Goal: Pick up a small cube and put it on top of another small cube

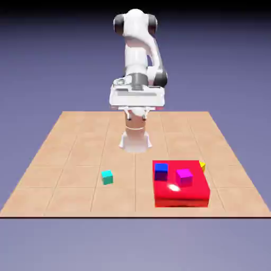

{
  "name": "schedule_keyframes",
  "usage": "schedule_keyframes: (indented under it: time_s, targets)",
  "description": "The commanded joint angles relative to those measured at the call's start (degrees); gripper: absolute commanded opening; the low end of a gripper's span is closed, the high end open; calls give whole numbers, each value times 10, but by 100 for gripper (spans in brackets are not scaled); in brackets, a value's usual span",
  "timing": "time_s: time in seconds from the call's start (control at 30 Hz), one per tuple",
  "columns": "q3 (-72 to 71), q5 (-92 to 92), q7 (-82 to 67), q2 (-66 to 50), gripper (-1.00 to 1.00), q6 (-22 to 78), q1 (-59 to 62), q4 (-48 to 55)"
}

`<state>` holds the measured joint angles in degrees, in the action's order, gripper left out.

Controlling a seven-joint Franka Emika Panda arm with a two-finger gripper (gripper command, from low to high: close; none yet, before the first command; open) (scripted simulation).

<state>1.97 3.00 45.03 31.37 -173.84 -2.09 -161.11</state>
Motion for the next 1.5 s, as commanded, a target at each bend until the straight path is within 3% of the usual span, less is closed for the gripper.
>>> schedule_keyframes:
  time_s: [0.0, 1.0, 1.47]
  targets:
    - [16, 25, 21, -11, 0, 1, -12, -1]
    - [507, 772, 660, -331, 0, 43, -360, -28]
    - [408, 1063, 466, -568, 0, 190, -297, 68]
